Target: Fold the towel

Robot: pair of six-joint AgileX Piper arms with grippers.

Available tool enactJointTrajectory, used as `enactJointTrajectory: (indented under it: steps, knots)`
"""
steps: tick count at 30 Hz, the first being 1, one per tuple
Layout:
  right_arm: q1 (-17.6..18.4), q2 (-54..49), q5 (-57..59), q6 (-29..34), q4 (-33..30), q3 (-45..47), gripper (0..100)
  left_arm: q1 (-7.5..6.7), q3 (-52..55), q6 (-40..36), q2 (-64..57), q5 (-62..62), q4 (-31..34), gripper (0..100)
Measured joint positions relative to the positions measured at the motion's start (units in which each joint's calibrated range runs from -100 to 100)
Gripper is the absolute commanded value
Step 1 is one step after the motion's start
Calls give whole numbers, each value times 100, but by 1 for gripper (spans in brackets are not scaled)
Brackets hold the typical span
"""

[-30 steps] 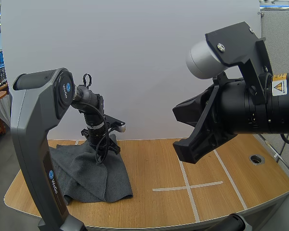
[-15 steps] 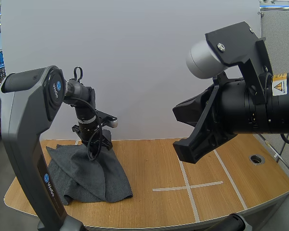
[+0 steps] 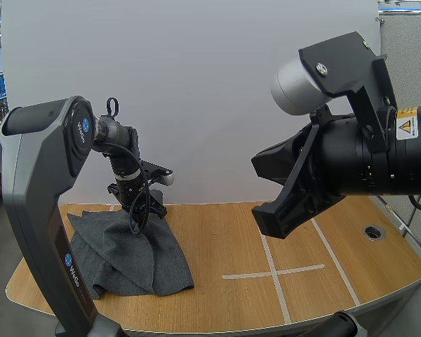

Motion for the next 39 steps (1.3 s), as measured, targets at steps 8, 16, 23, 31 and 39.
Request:
enactJointTrajectory:
  steps: [8, 16, 23, 31, 39]
  knots:
    - [0, 0, 0, 0, 0, 0, 0, 0, 0, 90, 0, -78, -110, 38]
    - [0, 0, 0, 0, 0, 0, 0, 0, 0, 215, 0, -296, -202, 34]
    - [0, 0, 0, 0, 0, 0, 0, 0, 0, 255, 0, -401, -210, 0]
    - [0, 0, 0, 0, 0, 0, 0, 0, 0, 255, 0, -289, -210, 0]
    - [0, 0, 0, 0, 0, 0, 0, 0, 0, 255, -20, 92, -110, 0]
